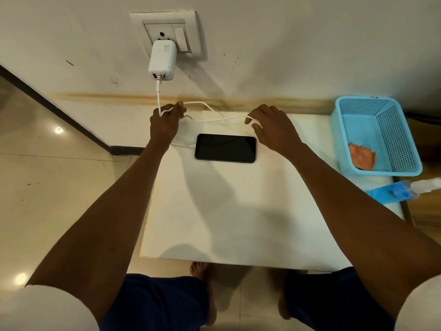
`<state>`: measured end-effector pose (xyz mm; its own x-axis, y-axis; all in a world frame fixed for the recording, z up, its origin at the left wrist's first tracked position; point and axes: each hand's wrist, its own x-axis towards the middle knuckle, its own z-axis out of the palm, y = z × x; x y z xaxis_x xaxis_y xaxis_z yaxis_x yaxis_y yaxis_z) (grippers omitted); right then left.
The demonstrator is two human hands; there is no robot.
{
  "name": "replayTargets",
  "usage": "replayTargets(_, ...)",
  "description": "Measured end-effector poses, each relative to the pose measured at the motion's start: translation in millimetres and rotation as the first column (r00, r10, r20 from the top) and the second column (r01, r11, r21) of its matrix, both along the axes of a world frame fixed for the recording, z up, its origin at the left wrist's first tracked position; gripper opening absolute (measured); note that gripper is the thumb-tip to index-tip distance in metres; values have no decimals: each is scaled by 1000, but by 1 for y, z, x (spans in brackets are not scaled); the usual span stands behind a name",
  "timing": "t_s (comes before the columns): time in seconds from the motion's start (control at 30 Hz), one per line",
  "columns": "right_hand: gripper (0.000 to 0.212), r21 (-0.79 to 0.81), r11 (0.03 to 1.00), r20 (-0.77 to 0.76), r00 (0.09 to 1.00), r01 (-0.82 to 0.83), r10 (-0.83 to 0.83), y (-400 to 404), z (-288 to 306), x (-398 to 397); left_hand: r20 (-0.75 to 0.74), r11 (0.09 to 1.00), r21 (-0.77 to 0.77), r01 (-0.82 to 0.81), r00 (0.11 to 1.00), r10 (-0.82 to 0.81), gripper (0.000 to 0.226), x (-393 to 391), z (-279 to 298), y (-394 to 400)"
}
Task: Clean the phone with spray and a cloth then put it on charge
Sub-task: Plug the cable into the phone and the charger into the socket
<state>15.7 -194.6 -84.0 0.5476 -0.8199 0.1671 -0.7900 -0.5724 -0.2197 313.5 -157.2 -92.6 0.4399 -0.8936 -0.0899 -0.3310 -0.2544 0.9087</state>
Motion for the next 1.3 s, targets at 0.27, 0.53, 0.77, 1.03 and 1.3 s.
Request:
replayTargets(0.27,32,262,953,171,964,153,-202,11,-6,-28,56,998,36,-45,997,43,40,-5,2,3)
replayTargets(0.53,26,743,668,548,538,39,-641,8,1,-30,84,998,34,-54,995,51,39,-9,7,5)
replayTargets(0.77,37,801,591,597,207,-97,-775,3,0,-26,183,998,13,-57,982,54,47,-10,3,7)
replayTargets(1.03,29,825,556,537,-172,-97,-826,-8,-11,-8,120,993,45,-112,987,106,56,-14,3,9)
replayTargets(1.3,8,722,681,665,-147,-126,-732,-13,-4,-2,81,991,49,-124,990,119,42,-6,0,9)
